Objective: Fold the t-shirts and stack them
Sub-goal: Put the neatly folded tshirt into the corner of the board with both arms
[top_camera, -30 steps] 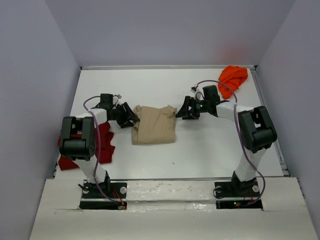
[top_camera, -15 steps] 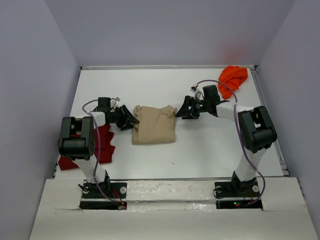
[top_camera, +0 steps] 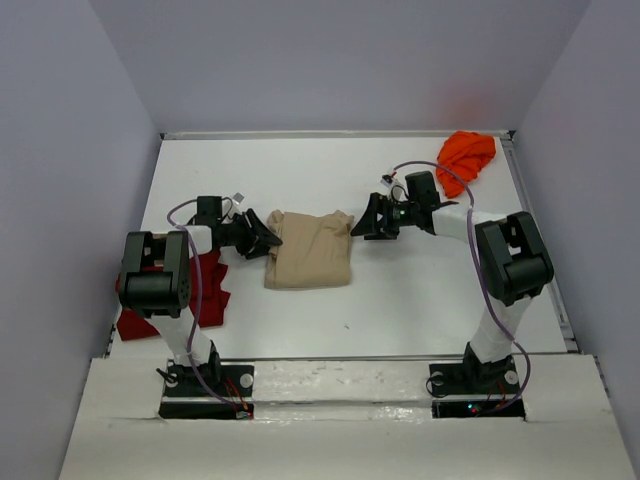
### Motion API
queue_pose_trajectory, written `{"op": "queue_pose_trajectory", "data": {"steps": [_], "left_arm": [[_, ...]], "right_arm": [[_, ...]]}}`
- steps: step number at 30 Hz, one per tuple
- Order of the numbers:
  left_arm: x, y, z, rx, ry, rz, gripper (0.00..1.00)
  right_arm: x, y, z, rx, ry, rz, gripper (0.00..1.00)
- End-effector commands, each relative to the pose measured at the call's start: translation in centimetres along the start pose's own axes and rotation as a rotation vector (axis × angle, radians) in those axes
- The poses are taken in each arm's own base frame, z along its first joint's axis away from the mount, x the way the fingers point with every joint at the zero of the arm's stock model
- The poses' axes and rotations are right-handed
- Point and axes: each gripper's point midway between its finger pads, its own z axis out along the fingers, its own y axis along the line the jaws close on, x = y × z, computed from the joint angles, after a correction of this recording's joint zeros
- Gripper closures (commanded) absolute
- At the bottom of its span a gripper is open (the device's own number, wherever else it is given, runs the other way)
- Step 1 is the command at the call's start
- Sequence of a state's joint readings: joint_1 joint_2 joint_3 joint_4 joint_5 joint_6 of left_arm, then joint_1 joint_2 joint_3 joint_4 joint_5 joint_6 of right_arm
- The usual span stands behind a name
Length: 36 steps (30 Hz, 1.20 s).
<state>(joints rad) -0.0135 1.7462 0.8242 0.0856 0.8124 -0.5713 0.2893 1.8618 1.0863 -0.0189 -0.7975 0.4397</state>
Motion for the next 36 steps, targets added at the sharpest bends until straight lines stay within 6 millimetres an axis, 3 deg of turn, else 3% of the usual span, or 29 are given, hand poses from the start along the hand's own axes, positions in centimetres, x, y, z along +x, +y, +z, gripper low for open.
{"op": "queue_pose_trajectory", "data": {"steps": [1, 8, 11, 12, 17, 19, 25, 36], "left_arm": [[0.9, -1.6, -0.3, 0.096, 0.028, -0.003, 0.46], [0.6, -3.0, -0.5, 0.135, 0.026, 0.025, 0.46], [0.8, -2.7, -0.3, 0.127, 0.033, 0.015, 0.6], [0.9, -2.5, -0.2, 0.124, 0.037, 0.01, 0.74], [0.8, -2.1, 0.0, 0.107, 0.038, 0.008, 0.92], [0.7, -2.0, 0.0, 0.101, 0.04, 0.006, 0.99], [0.7, -2.0, -0.1, 0.095, 0.039, 0.009, 1.0], [0.8, -1.8, -0.3, 0.075, 0.025, 0.013, 1.0]], "right_arm": [[-0.3, 0.4, 0.2, -0.023, -0.007, -0.049, 0.26], [-0.4, 0.3, 0.2, -0.017, -0.009, -0.051, 0.26], [0.0, -0.5, 0.1, 0.03, 0.012, -0.025, 0.28], [0.0, -0.8, 0.0, 0.056, 0.008, -0.028, 0.28], [0.6, -3.5, 0.1, 0.208, 0.048, -0.017, 0.28], [0.8, -3.4, 0.3, 0.192, 0.052, -0.012, 0.27], [1.5, -3.5, 1.7, 0.172, 0.086, -0.013, 0.27], [2.7, -1.8, 5.7, 0.106, 0.16, -0.029, 0.27]]}}
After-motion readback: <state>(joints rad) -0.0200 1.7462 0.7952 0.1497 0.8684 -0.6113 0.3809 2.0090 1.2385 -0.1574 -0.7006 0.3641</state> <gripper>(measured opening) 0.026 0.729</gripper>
